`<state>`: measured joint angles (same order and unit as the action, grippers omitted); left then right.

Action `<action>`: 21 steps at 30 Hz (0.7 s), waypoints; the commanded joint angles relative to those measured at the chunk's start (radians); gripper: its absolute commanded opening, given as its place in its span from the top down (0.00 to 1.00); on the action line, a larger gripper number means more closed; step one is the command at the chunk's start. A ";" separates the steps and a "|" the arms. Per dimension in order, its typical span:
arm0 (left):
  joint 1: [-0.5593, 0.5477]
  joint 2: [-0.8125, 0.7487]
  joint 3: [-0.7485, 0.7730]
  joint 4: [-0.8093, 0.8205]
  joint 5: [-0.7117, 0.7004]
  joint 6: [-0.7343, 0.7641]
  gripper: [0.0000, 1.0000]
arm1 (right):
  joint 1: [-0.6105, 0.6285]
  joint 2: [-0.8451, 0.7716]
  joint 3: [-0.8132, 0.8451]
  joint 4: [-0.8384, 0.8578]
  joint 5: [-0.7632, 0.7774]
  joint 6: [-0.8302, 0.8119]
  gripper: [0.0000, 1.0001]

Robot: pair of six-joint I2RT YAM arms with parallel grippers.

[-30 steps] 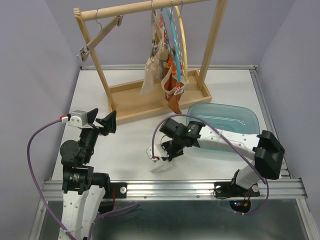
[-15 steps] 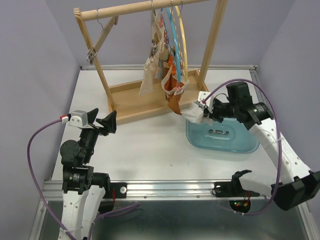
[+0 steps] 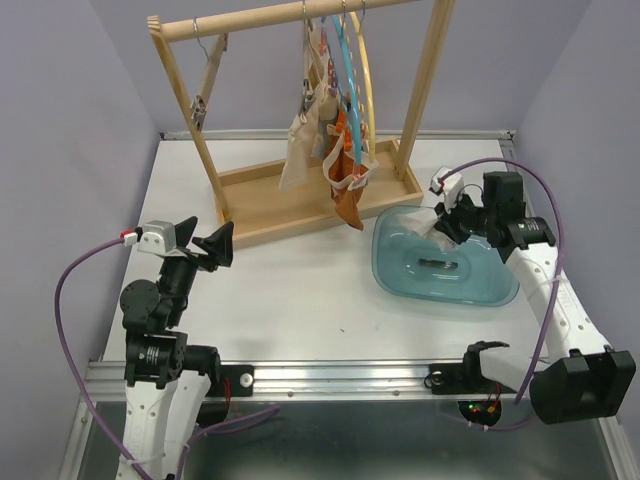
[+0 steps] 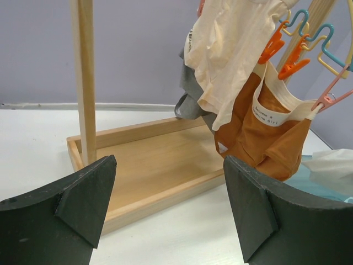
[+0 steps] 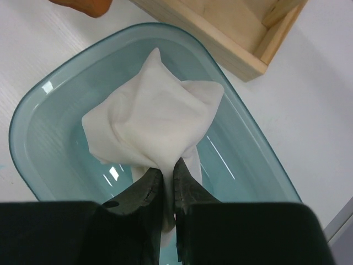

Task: Remove the underwear clipped to the hanger
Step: Place the underwear in the bin.

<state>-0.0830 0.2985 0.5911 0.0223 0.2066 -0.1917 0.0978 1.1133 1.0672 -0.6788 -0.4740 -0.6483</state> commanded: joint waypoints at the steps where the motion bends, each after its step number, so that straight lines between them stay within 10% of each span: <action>1: 0.006 -0.001 -0.002 0.038 0.011 0.014 0.10 | -0.044 -0.010 -0.047 0.084 0.066 0.055 0.93; 9: 0.006 0.002 -0.001 0.038 0.019 0.015 0.10 | -0.084 0.013 -0.134 0.102 0.161 0.047 0.74; 15: 0.005 0.008 -0.002 0.047 0.027 0.011 0.10 | -0.083 0.023 -0.159 0.105 0.184 0.058 0.01; 21: 0.005 0.051 0.010 0.071 0.077 -0.015 0.09 | -0.084 -0.044 -0.122 0.105 0.068 0.093 0.00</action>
<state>-0.0830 0.3195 0.5911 0.0265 0.2382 -0.1951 0.0189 1.1320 0.9173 -0.6193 -0.3225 -0.5884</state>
